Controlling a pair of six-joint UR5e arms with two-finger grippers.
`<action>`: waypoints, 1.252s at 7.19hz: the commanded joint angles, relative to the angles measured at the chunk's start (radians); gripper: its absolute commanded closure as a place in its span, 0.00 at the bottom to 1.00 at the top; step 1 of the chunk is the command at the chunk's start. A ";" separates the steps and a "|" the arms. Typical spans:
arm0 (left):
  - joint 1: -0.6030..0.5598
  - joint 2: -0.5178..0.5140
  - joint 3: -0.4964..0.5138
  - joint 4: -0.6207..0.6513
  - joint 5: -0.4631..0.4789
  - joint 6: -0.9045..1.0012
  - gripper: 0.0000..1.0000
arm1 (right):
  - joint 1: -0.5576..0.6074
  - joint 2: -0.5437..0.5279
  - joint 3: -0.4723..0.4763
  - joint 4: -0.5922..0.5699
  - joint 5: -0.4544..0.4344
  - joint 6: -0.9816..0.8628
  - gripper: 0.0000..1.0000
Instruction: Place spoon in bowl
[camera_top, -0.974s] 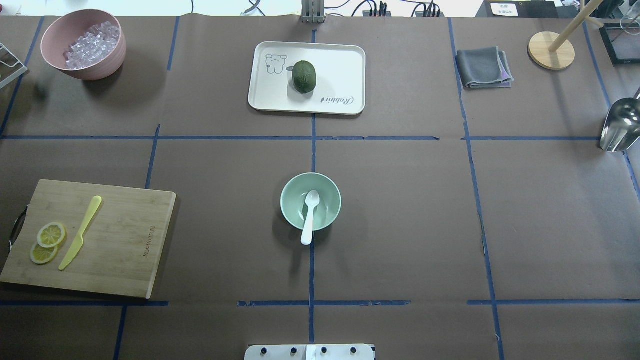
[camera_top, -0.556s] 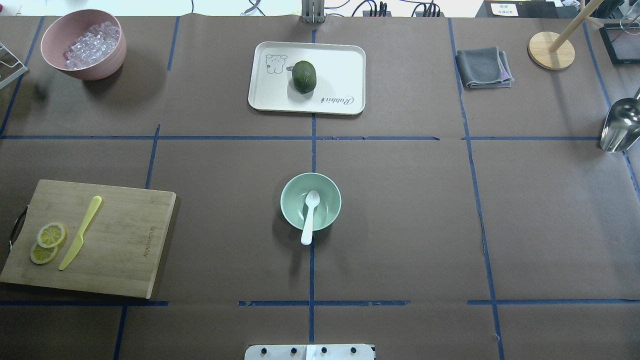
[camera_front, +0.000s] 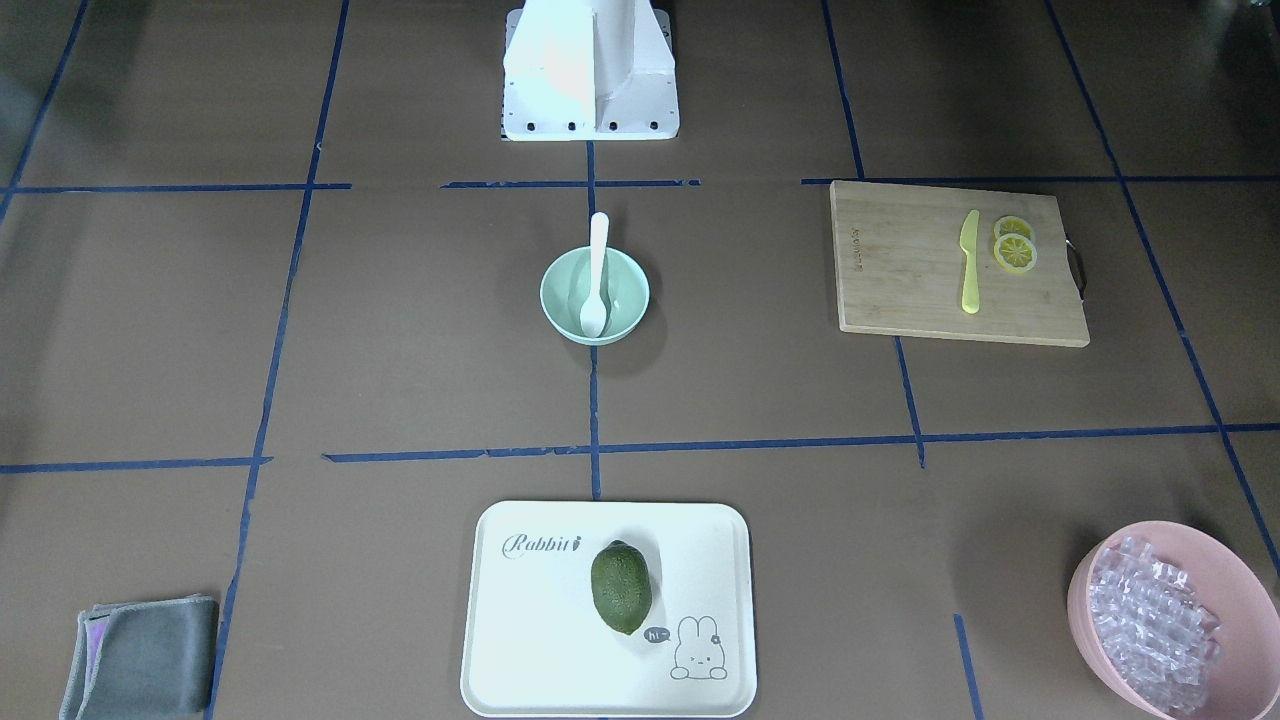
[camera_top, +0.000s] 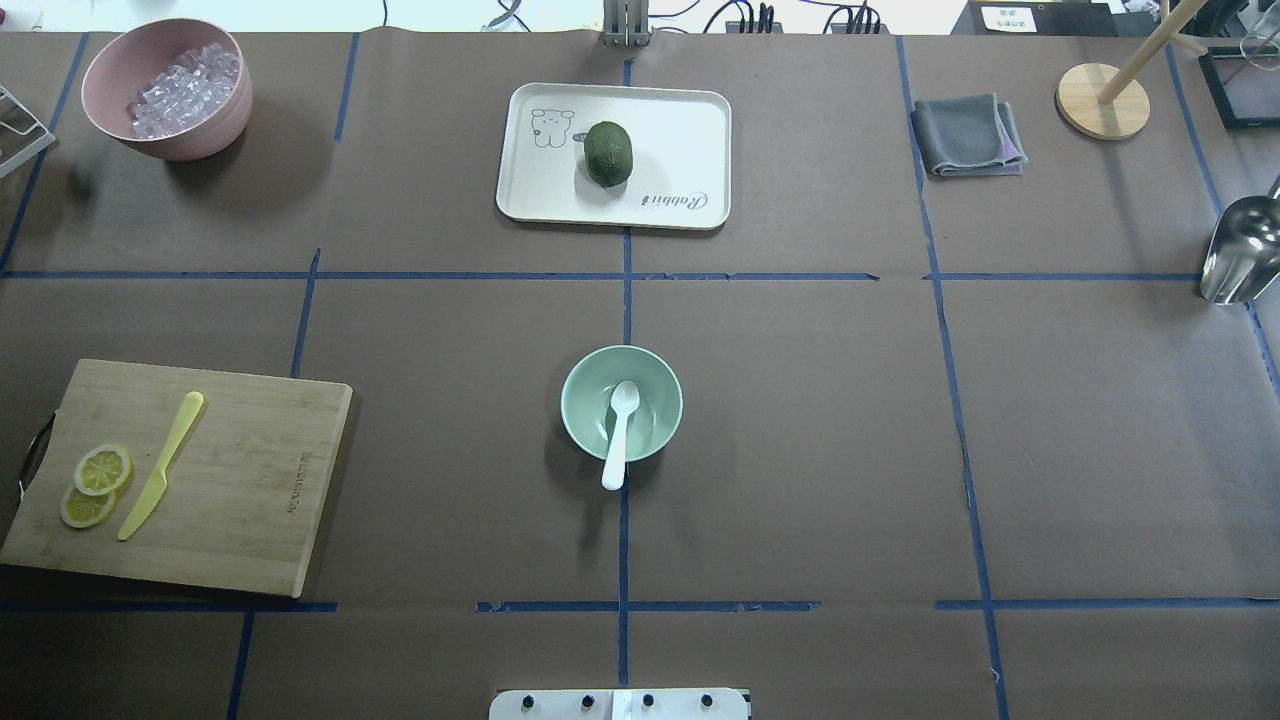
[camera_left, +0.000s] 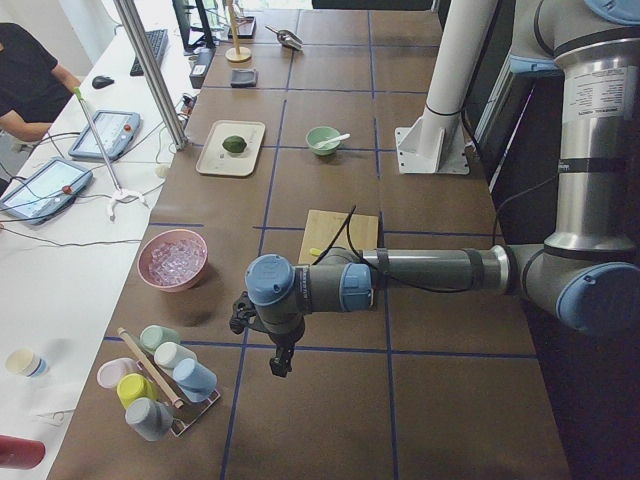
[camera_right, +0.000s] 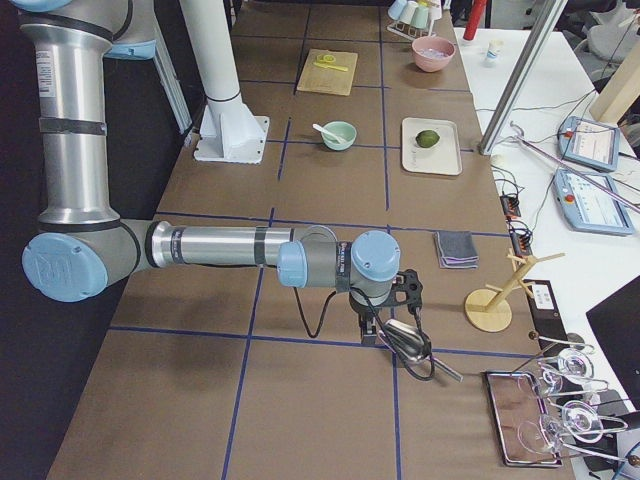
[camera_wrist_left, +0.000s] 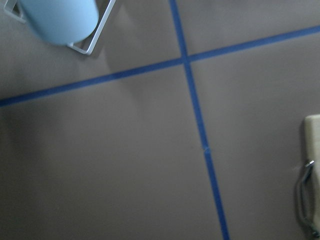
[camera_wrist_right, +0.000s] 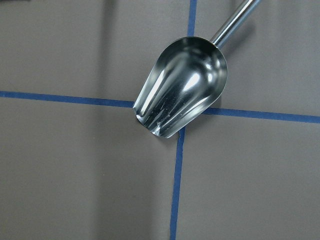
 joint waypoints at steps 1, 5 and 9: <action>-0.001 0.007 0.006 -0.019 -0.002 -0.055 0.00 | 0.000 -0.003 -0.001 0.000 0.018 0.001 0.00; 0.000 -0.006 0.007 -0.004 -0.095 -0.157 0.00 | 0.000 -0.008 -0.001 0.000 0.018 0.000 0.00; 0.000 -0.004 0.004 -0.015 -0.091 -0.152 0.00 | 0.000 -0.020 -0.004 0.000 0.018 -0.001 0.00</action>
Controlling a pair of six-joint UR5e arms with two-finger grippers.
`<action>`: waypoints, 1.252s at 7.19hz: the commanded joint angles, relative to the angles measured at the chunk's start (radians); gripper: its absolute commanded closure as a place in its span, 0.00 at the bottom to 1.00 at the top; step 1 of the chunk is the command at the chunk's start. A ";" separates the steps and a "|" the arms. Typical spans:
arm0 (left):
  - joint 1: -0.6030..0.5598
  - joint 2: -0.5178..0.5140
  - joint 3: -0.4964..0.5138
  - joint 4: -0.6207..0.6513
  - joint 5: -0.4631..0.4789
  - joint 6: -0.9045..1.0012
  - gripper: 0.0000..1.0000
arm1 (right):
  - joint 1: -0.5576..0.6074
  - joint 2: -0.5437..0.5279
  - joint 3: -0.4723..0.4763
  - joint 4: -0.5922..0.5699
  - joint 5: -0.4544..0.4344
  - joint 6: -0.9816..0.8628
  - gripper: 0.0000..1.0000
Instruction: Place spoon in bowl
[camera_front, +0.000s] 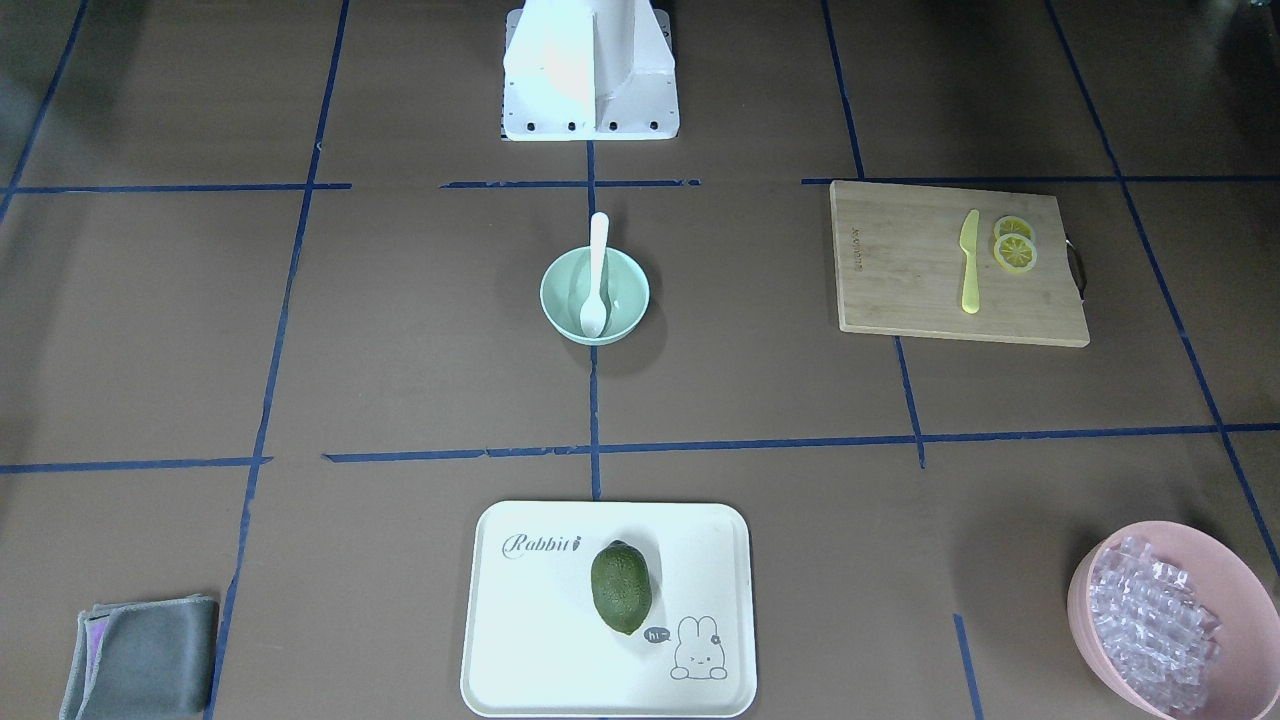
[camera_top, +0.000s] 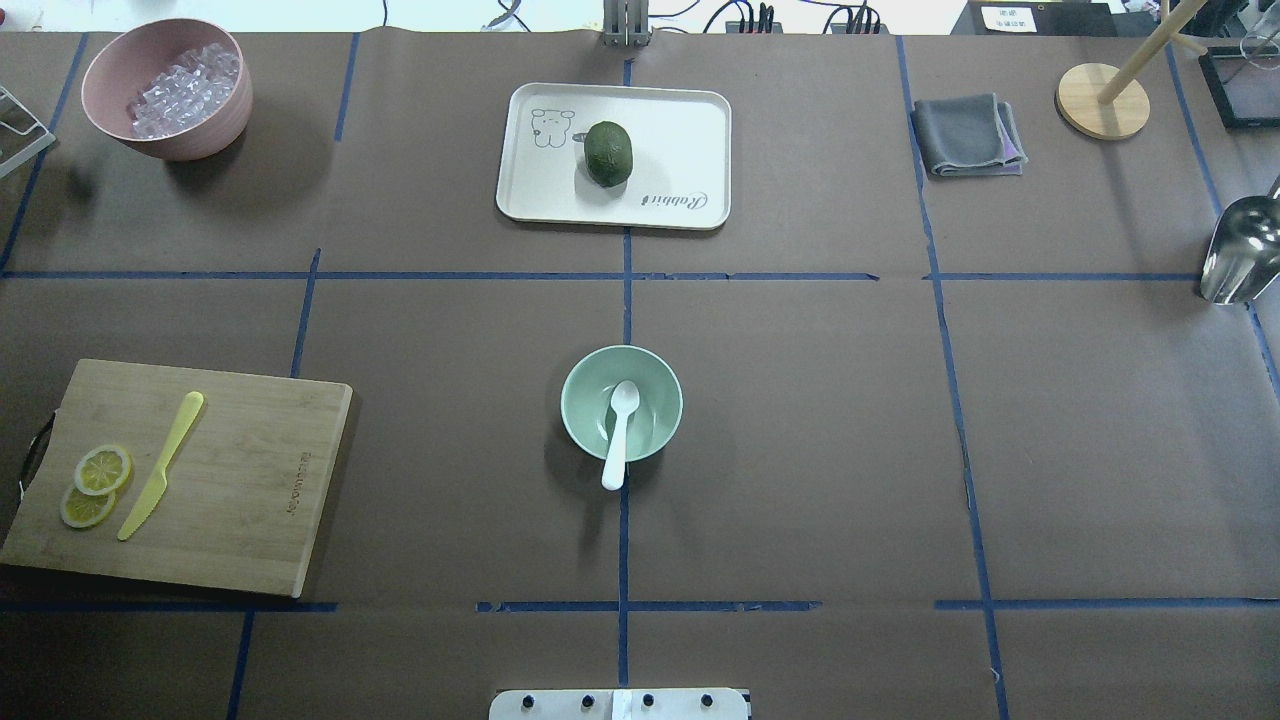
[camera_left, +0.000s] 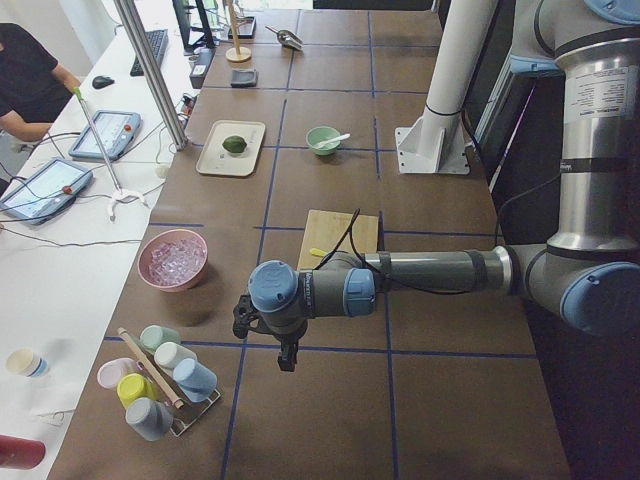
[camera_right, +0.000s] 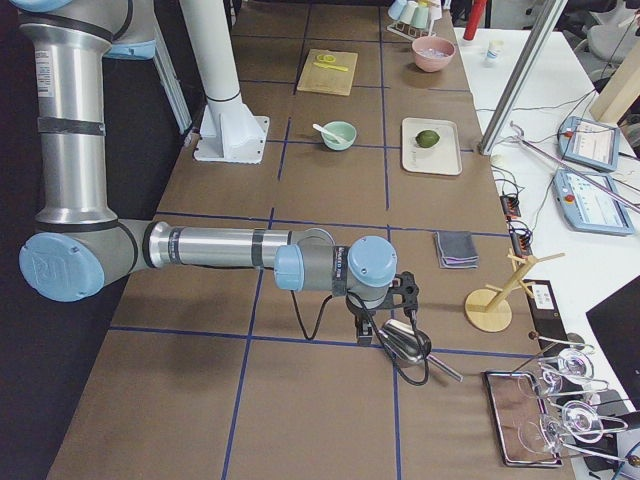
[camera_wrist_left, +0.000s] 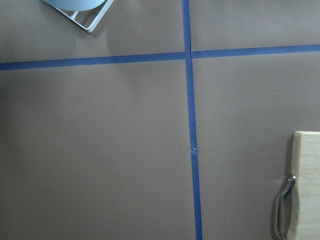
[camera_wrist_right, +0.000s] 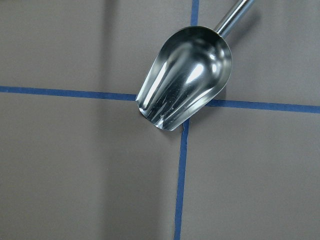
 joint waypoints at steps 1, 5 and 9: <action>0.000 -0.004 -0.004 -0.003 0.023 0.002 0.00 | 0.000 -0.008 -0.008 0.000 0.000 0.000 0.00; 0.000 -0.003 -0.010 -0.003 0.040 0.000 0.00 | 0.014 -0.014 -0.025 0.000 -0.002 -0.002 0.00; 0.000 -0.003 -0.001 -0.004 0.038 0.002 0.00 | 0.020 -0.014 -0.022 0.000 -0.002 0.001 0.00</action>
